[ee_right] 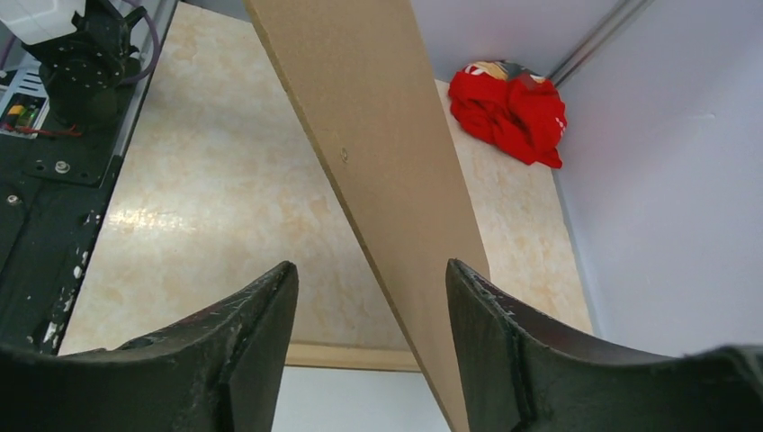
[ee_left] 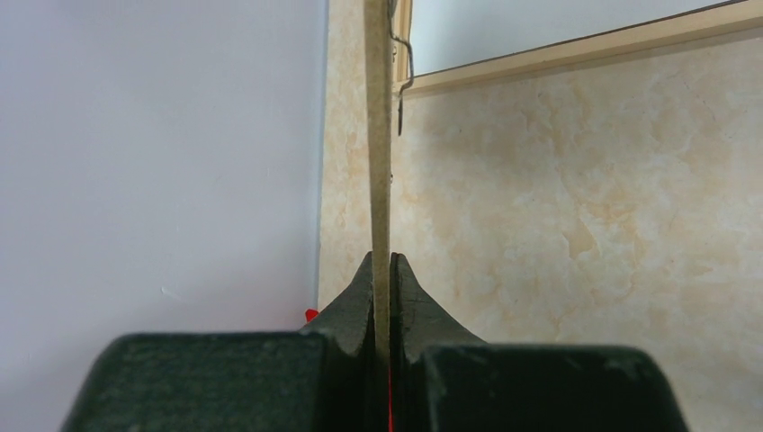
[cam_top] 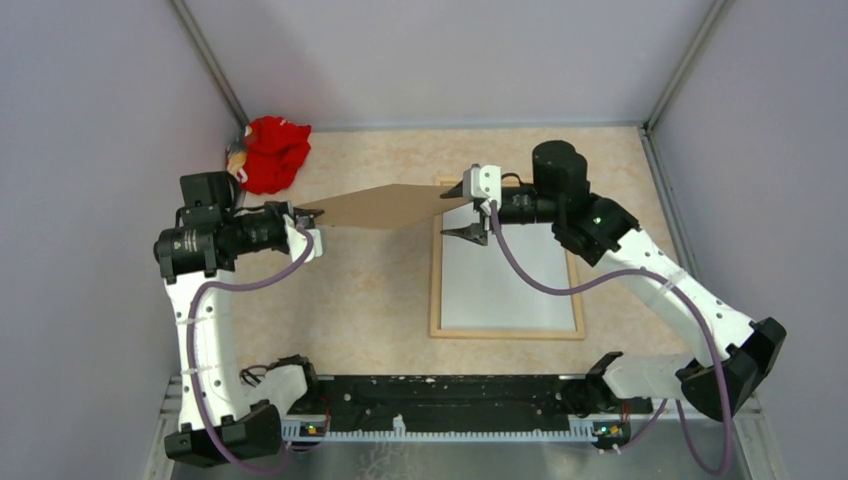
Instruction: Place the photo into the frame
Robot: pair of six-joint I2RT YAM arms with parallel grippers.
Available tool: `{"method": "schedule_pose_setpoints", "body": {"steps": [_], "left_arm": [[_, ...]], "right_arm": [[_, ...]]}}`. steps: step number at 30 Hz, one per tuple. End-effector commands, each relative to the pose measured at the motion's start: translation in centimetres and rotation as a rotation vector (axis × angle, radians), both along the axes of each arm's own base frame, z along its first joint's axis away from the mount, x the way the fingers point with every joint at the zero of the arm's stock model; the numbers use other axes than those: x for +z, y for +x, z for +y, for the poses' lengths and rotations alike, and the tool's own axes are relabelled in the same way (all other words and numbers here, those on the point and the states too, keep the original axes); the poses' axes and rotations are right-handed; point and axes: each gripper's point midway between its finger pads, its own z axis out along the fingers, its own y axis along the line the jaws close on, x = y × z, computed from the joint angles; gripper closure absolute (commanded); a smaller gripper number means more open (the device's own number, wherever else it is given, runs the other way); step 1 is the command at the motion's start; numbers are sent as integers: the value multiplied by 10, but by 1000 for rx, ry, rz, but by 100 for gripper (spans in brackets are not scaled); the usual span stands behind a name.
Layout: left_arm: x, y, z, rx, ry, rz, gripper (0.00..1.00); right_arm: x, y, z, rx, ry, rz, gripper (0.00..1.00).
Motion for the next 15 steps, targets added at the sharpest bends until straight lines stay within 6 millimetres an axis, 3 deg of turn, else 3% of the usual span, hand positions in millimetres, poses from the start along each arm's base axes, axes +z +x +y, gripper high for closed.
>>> {"method": "schedule_pose_setpoints", "body": {"steps": [1, 7, 10, 11, 13, 14, 15], "left_arm": [[38, -10, -19, -120, -47, -160, 100], [41, -9, -19, -117, -53, -167, 100], [42, -7, -19, -114, -54, -174, 100], [43, -7, -19, -113, -56, -178, 100], [47, -4, -19, -106, -63, -195, 100], [49, -3, -19, -96, -73, -204, 97], [53, 1, -17, -80, -83, -223, 70]], "right_arm": [[12, 3, 12, 19, 16, -102, 45], [4, 9, 25, -4, -6, -126, 74], [6, 14, 28, -27, 16, -145, 95], [9, 15, 30, -33, 31, -149, 100], [14, 15, 32, -39, 59, -153, 100], [17, 16, 33, -46, 74, -153, 100], [19, 18, 34, -56, 88, -151, 100]]}}
